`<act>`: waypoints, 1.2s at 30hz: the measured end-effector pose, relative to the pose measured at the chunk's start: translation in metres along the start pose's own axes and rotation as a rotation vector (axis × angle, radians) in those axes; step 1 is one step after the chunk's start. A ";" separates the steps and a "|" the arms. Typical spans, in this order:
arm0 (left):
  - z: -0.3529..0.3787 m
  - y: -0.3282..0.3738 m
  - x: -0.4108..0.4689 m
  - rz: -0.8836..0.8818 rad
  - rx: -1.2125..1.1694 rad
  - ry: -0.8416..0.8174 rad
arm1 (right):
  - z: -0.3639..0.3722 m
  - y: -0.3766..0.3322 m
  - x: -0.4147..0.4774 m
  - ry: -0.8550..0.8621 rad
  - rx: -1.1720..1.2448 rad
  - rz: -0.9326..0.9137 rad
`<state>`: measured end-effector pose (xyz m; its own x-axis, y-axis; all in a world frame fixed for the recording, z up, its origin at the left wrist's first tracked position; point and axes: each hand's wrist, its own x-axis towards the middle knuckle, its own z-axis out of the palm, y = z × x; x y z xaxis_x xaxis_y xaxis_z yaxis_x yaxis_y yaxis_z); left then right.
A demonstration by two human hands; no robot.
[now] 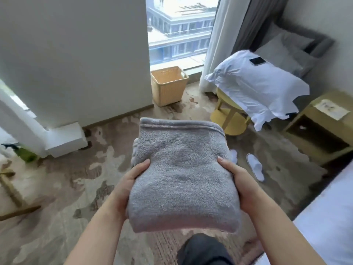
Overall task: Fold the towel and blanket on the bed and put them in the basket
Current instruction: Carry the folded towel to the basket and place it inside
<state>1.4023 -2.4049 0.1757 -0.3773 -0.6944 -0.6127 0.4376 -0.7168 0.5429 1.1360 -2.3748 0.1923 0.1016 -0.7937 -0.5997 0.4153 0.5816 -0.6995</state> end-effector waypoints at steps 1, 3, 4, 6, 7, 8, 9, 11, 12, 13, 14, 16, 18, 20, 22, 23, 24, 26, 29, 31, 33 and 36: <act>0.008 0.015 0.024 -0.019 0.026 -0.002 | -0.006 -0.013 0.015 0.027 0.025 -0.009; 0.028 0.047 0.073 -0.046 0.073 -0.014 | -0.018 -0.040 0.051 0.074 0.071 -0.028; 0.037 0.062 0.098 -0.050 0.100 -0.023 | -0.023 -0.055 0.072 0.099 0.087 -0.035; 0.057 0.091 0.149 -0.041 0.143 -0.024 | -0.035 -0.086 0.120 0.137 0.103 -0.045; 0.067 0.106 0.173 -0.035 0.153 -0.015 | -0.039 -0.104 0.144 0.150 0.112 -0.046; 0.075 0.122 0.196 -0.031 0.152 -0.007 | -0.043 -0.123 0.169 0.154 0.121 -0.044; 0.084 0.138 0.218 -0.026 0.145 0.000 | -0.045 -0.144 0.194 0.145 0.122 -0.038; 0.099 0.173 0.255 -0.012 0.128 0.022 | -0.044 -0.187 0.238 0.113 0.104 -0.016; 0.105 0.191 0.272 0.000 0.112 0.021 | -0.041 -0.209 0.258 0.085 0.101 -0.006; 0.110 0.210 0.287 0.014 0.093 0.016 | -0.038 -0.231 0.278 0.055 0.098 0.000; 0.115 0.228 0.301 0.025 0.079 0.018 | -0.033 -0.252 0.298 0.033 0.092 0.005; 0.119 0.260 0.329 0.033 0.048 0.039 | -0.023 -0.287 0.336 0.001 0.080 0.019; 0.118 0.290 0.358 0.035 0.023 0.065 | -0.013 -0.317 0.378 -0.039 0.050 0.035; 0.115 0.320 0.394 0.034 -0.003 0.094 | -0.006 -0.341 0.421 -0.046 0.030 0.060; 0.114 0.351 0.436 0.027 -0.007 0.109 | -0.001 -0.366 0.465 -0.043 0.018 0.088; 0.114 0.367 0.460 0.027 0.003 0.109 | -0.001 -0.378 0.488 -0.032 0.009 0.096; 0.117 0.383 0.487 0.033 0.015 0.110 | -0.001 -0.392 0.511 -0.010 0.003 0.099; 0.126 0.419 0.542 0.054 0.039 0.108 | -0.004 -0.422 0.555 0.034 0.017 0.090; 0.153 0.472 0.620 0.042 0.068 0.073 | -0.010 -0.476 0.612 0.107 0.054 0.058; 0.170 0.504 0.666 0.000 0.063 0.013 | -0.015 -0.513 0.642 0.140 0.075 0.032; 0.190 0.539 0.710 -0.035 0.080 -0.041 | -0.020 -0.551 0.673 0.174 0.112 0.001; 0.217 0.585 0.770 -0.092 0.104 -0.070 | -0.027 -0.604 0.720 0.203 0.130 -0.033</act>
<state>1.1903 -3.3724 0.1461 -0.4697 -0.6253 -0.6233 0.3126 -0.7780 0.5450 0.9338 -3.2927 0.1721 -0.0925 -0.7520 -0.6527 0.5293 0.5180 -0.6719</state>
